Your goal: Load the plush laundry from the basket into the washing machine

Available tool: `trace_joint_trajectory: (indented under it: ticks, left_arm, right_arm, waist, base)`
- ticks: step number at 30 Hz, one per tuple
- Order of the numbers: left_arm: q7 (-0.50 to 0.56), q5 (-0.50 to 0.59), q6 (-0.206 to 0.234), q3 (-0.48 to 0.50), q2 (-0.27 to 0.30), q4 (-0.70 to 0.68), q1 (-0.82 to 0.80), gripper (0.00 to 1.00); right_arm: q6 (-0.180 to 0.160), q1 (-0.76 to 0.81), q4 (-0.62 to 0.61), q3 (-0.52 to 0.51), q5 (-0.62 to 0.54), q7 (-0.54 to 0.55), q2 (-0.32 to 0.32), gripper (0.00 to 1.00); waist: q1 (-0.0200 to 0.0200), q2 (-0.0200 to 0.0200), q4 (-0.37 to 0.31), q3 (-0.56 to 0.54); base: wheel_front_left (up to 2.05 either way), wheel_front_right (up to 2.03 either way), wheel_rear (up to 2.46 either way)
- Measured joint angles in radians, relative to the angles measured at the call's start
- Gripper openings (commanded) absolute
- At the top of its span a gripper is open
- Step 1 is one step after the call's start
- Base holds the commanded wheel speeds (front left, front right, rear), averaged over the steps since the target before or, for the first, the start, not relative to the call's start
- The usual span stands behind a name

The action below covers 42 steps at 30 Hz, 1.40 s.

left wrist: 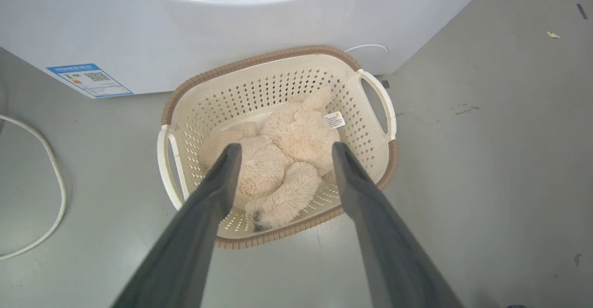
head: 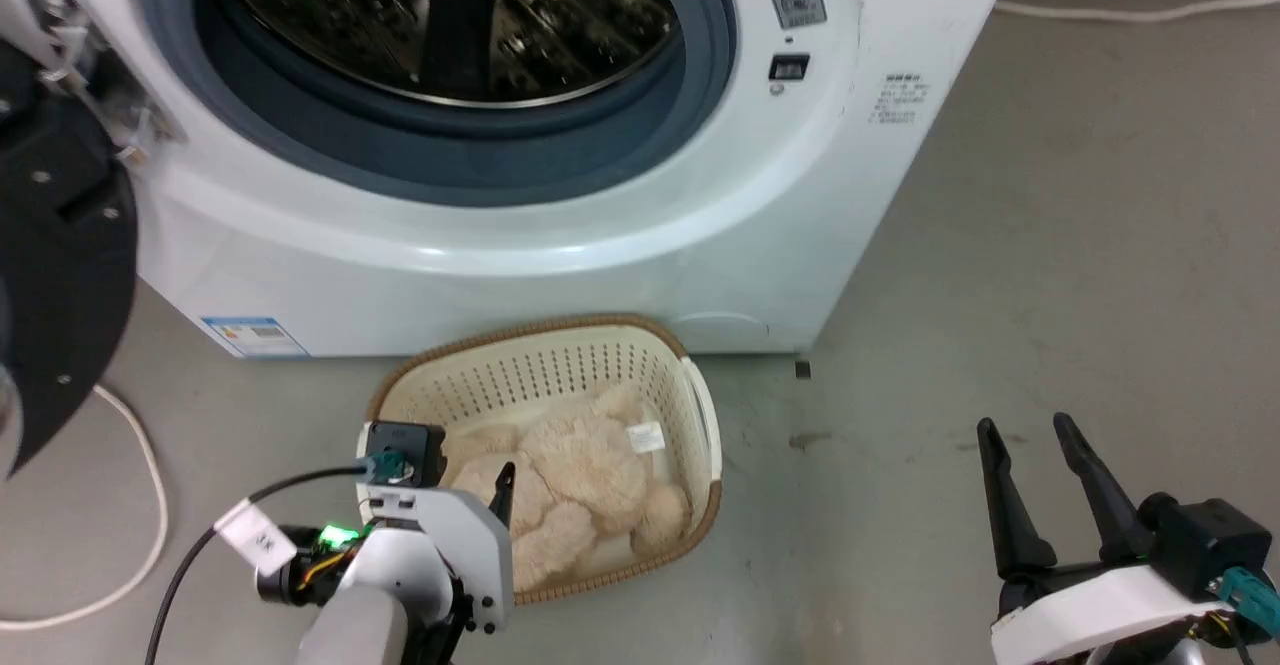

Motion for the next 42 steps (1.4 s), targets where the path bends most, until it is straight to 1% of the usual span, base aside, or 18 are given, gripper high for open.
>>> trace_joint_trajectory:
  ticks: [14, 23, 33, 40, 41, 42]
  left_arm:
    - [0.102, -0.009, -0.011, -0.076, 0.035, 0.103, -0.118, 1.00]
    - [0.168, -0.009, -0.012, -0.122, 0.085, 0.157, -0.209, 1.00]
    - [0.232, -0.002, 0.013, -0.165, 0.163, 0.197, -0.313, 1.00]
    - [0.272, 0.001, 0.031, -0.193, 0.203, 0.216, -0.379, 1.00]
    - [0.277, 0.001, 0.037, -0.197, 0.208, 0.218, -0.388, 1.00]
    - [0.287, 0.001, 0.049, -0.204, 0.228, 0.227, -0.417, 1.00]
  right_arm:
    - [0.000, -0.016, -0.022, -0.001, 0.068, -0.027, 0.000, 1.00]
    - [0.000, -0.020, -0.030, 0.014, 0.126, -0.045, 0.000, 1.00]
    - [0.000, -0.021, -0.048, 0.016, 0.202, -0.067, 0.000, 1.00]
    - [0.000, -0.034, -0.060, 0.029, 0.246, -0.080, 0.000, 1.00]
    - [0.000, -0.036, -0.062, 0.033, 0.251, -0.082, 0.000, 1.00]
    - [0.000, -0.037, -0.067, 0.042, 0.272, -0.089, 0.000, 1.00]
  waist:
    - [0.0000, 0.0000, -0.037, 0.159]
    - [-0.0001, 0.0000, -0.067, 0.262]
    - [-0.0001, 0.0000, -0.105, 0.384]
    - [-0.0001, 0.0000, -0.125, 0.477]
    - [-0.0001, 0.0000, -0.127, 0.490]
    - [-0.0001, 0.0000, -0.137, 0.529]
  base:
    - [0.00, 0.00, 0.00]
    - [0.00, 0.00, 0.00]
    - [0.00, 0.00, 0.00]
    - [0.00, 0.00, 0.00]
    - [0.00, 0.00, 0.00]
    - [0.00, 0.00, 0.00]
